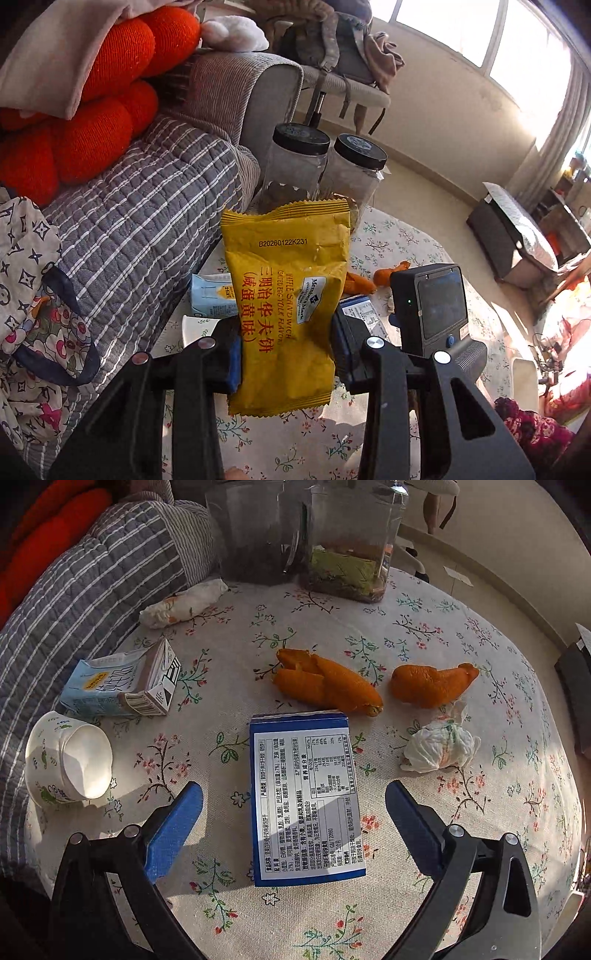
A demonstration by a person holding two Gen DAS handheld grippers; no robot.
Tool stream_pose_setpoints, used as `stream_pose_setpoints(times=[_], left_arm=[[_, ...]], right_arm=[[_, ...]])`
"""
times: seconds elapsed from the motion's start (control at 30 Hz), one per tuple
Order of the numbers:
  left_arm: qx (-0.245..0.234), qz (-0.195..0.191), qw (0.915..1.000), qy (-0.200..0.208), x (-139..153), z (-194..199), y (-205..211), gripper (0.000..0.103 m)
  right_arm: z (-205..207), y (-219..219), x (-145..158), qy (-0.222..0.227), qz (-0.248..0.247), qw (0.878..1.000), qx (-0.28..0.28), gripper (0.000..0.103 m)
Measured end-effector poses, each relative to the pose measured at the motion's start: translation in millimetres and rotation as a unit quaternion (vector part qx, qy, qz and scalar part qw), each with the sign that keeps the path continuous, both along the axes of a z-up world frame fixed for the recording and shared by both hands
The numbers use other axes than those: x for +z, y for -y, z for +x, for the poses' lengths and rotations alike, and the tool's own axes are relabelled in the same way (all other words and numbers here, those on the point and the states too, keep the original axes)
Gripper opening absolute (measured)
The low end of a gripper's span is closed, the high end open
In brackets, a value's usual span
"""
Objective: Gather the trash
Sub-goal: 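Grasp the yellow snack packet with the left gripper while the right gripper grasps the small blue-white box, then lift the yellow packet and small box and carry them toward the bin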
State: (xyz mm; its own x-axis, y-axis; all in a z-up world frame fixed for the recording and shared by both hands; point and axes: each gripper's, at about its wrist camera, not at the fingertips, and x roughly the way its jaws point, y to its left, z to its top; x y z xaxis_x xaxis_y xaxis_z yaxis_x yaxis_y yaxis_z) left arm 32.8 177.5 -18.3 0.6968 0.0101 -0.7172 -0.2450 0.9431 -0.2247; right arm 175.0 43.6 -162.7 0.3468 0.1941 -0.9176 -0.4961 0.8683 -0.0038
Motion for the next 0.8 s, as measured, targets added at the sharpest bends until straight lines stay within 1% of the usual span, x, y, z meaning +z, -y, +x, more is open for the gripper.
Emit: stream_pose_setpoints(times=[0.03,0.07,0.13,0.17,0.23,0.3,0.37,0.47,0.6,0.8], left_arm=[[0.001,0.0,1.0,0.0,-0.7,1.4,-0.7,0.038],[0.002,-0.003,1.0,-0.002,-2.5,2.4,-1.4,0.038],[0.002,-0.005,1.0,-0.007,-6.7,5.4,-1.9,0.038],[0.003,-0.003,0.9999,-0.01,-8.4,6.9,-1.7,0.039],[0.006,0.001,0.9999,-0.015,-12.5,8.8,-1.8,0.038],[0.011,-0.002,0.9997,-0.022,-17.3,11.4,-3.5,0.038],[0.014,-0.008,0.9995,-0.028,-21.3,13.5,-5.3,0.038],[0.021,-0.007,0.9993,-0.031,-24.9,15.1,-5.0,0.038],[0.026,-0.009,0.999,-0.035,-30.5,17.7,-2.1,0.038],[0.024,-0.002,0.9994,-0.027,-31.9,18.2,10.3,0.038]], right_arm=[[2.2,-0.6,-3.3,-0.009,0.0,1.0,-0.002,0.084],[4.3,-0.5,-6.3,-0.019,0.004,1.0,-0.004,0.074],[6.6,0.9,-4.5,-0.016,0.014,1.0,-0.013,0.058],[7.4,3.3,-2.4,-0.02,0.026,0.999,-0.018,0.052],[7.4,9.3,3.4,-0.024,0.051,0.998,-0.031,0.052],[2.2,11.4,12.0,-0.003,0.053,0.998,-0.034,0.052],[-4.1,14.4,21.5,0.006,0.063,0.997,-0.037,0.052],[-17.6,19.7,39.5,0.035,0.069,0.996,-0.039,0.052],[-31.5,37.6,64.0,0.073,0.076,0.993,-0.048,0.052],[-49.4,64.5,86.5,0.112,0.078,0.988,-0.069,0.052]])
